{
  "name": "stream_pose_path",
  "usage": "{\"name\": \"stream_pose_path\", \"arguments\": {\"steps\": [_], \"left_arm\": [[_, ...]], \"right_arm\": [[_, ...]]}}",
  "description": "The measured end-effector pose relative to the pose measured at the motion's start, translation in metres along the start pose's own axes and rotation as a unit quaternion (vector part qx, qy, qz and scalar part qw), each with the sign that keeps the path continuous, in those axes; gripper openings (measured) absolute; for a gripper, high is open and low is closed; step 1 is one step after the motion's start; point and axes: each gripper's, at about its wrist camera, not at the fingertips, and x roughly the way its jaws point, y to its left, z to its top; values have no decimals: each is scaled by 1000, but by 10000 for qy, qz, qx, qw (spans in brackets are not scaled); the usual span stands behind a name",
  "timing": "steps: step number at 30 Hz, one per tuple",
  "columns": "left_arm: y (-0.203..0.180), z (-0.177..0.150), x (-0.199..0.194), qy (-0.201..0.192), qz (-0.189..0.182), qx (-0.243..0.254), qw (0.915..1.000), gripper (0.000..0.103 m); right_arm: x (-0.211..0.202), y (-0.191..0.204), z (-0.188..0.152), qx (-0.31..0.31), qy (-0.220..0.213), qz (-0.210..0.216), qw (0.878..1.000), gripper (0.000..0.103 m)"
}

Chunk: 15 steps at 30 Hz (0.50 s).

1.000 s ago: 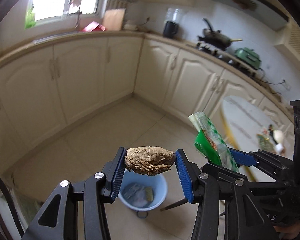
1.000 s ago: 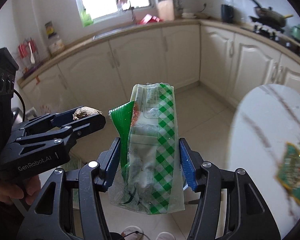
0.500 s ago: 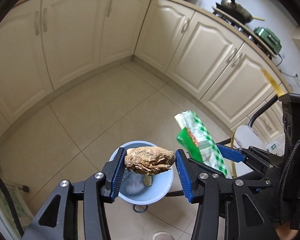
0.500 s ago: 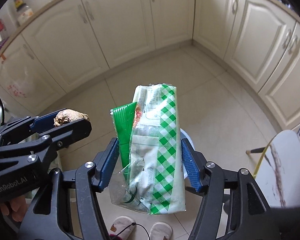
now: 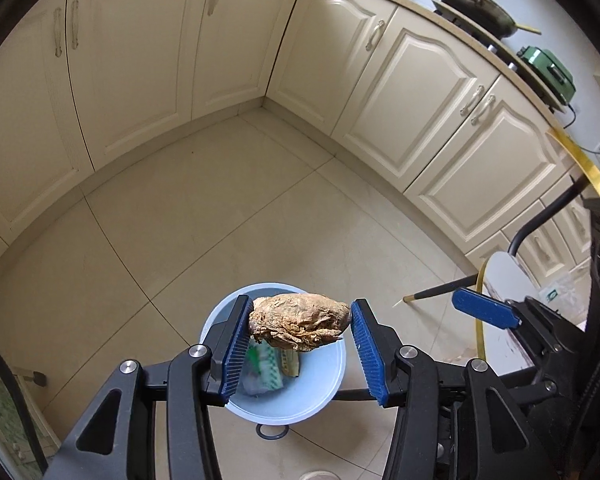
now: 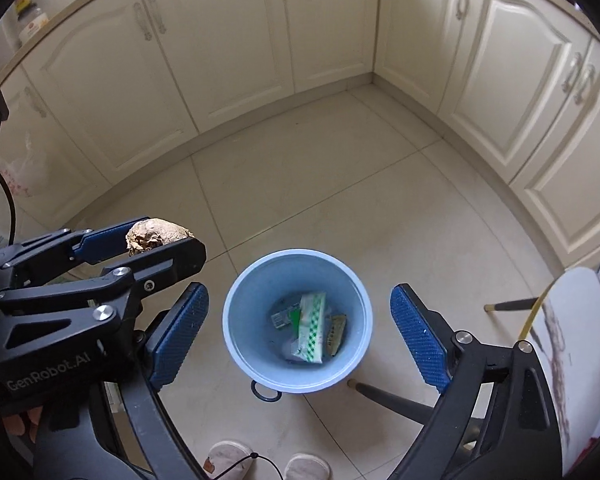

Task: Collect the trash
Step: 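Carry both items over the blue bin and open both grippers, then move both tools back from the bin toward the table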

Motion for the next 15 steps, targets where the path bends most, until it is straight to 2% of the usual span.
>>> {"name": "stream_pose_path", "arguments": {"steps": [4,5,10,15], "left_arm": [[-20,8,5,35,103,88,9999,70],[-24,9,4,12,142,111,9998,72],[-28,8,-18,-164,410,0,9990,72],[-21,0,-64,-586,995,-192,9931,72]], "right_arm": [[-5,-9,-3,155,21,-177,9997,93],[-7,-10,-4,180,17,-183,9997,93],[-13,-19,-3,314,37,-123,9994,93],[-40,2,-3,93,-94,177,9998,92]]}}
